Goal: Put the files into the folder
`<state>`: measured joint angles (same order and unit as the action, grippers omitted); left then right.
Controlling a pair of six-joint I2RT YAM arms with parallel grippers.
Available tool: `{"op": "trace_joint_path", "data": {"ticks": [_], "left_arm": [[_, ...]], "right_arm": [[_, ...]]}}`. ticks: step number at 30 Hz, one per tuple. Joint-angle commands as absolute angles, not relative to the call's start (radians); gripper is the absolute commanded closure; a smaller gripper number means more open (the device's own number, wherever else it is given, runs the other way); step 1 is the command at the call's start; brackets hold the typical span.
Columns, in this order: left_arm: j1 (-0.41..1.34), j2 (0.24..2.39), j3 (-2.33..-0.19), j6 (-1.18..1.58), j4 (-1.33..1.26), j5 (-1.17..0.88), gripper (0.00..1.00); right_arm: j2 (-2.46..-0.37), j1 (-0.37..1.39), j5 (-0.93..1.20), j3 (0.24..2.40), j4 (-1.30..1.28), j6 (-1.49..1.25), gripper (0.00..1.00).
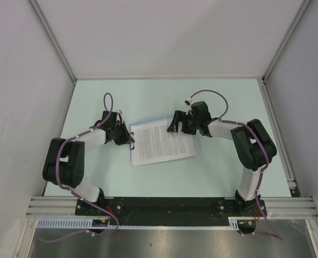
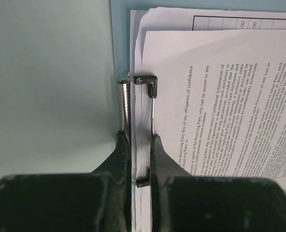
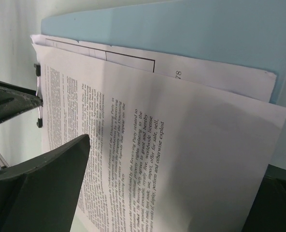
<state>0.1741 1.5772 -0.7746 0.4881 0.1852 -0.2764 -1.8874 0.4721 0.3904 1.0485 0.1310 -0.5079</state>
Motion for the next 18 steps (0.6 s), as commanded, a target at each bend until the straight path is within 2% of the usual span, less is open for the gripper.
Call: {"op": "trace_joint_path", "data": {"ticks": [1, 8, 18], "left_arm": [[0.198, 1.600, -0.791, 0.485, 0.244, -0.330, 1.00], [0.199, 1.609, -0.802, 0.494, 0.268, -0.278, 1.00], [0.238, 1.626, -0.844, 0.471, 0.318, -0.207, 1.00]], "right_arm": [[-1.835, 0.454, 0.397, 1.011, -0.074, -0.437, 0.00], [-1.763, 0.457, 0.403, 1.005, -0.175, -0.365, 0.00], [-1.735, 0.520, 0.341, 0.989, -0.189, -0.416, 0.00]]}}
